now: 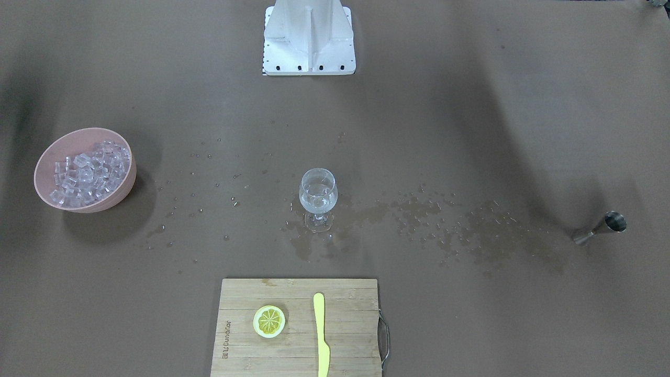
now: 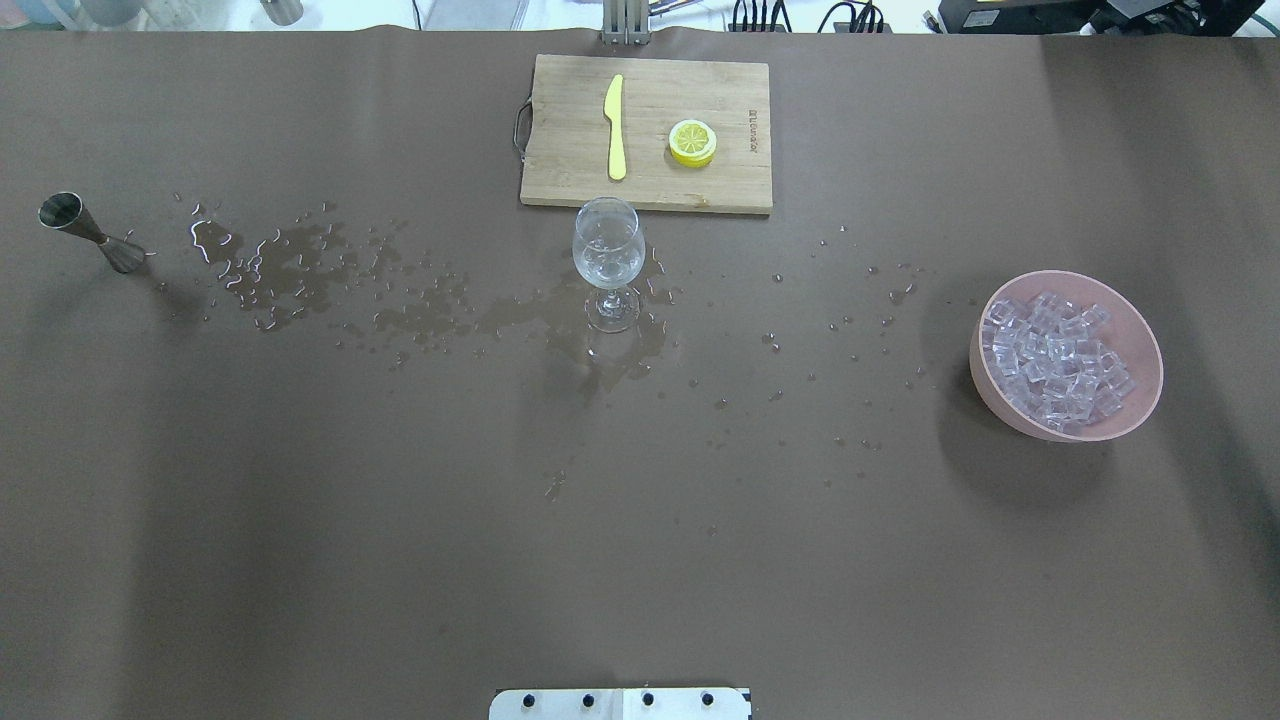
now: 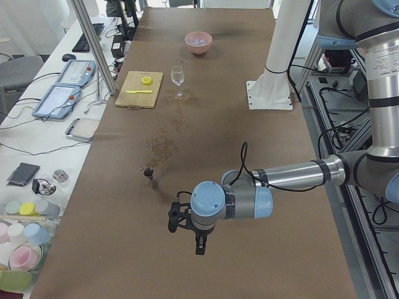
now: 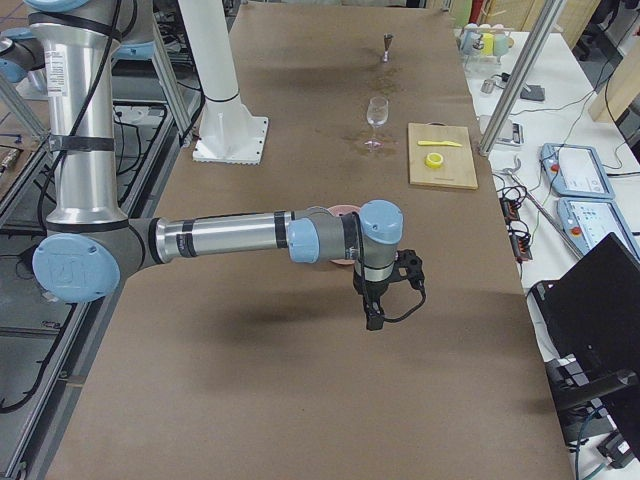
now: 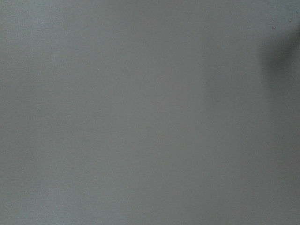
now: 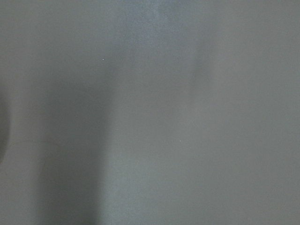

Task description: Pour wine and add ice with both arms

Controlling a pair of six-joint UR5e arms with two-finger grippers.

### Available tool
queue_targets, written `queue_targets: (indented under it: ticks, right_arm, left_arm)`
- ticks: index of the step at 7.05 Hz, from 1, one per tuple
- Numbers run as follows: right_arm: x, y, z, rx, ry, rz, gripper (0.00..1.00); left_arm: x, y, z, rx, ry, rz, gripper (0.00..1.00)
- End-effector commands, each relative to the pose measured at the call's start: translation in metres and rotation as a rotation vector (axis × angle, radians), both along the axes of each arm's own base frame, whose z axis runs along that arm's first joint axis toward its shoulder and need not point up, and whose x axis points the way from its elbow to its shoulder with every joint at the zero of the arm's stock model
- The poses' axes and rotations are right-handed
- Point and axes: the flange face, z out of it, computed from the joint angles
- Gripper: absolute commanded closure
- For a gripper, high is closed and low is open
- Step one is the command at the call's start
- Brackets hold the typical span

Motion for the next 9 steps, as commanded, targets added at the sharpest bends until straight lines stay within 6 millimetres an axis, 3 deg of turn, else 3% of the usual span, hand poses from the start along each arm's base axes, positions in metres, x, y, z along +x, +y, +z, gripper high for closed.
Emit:
queue_targets:
  ticks: [1, 4, 6, 9]
  right_arm:
    - [0.000, 0.000, -0.004, 0.008, -0.001, -0.001, 0.00]
    - [0.000, -0.001, -0.010, 0.027, 0.005, -0.009, 0.00]
    - [-0.002, -0.017, -0.032, 0.090, -0.004, 0.000, 0.00]
    - [-0.001, -0.016, -0.015, 0.109, -0.006, 0.002, 0.00]
  left_arm:
    - [0.000, 0.000, 0.000, 0.001, 0.000, 0.000, 0.02]
    - [0.000, 0.000, 0.000, -0.001, 0.000, 0.000, 0.02]
    - [0.000, -0.001, -0.002, 0.002, 0.003, -0.002, 0.02]
    - [0.000, -0.002, -0.005, 0.010, 0.002, -0.002, 0.02]
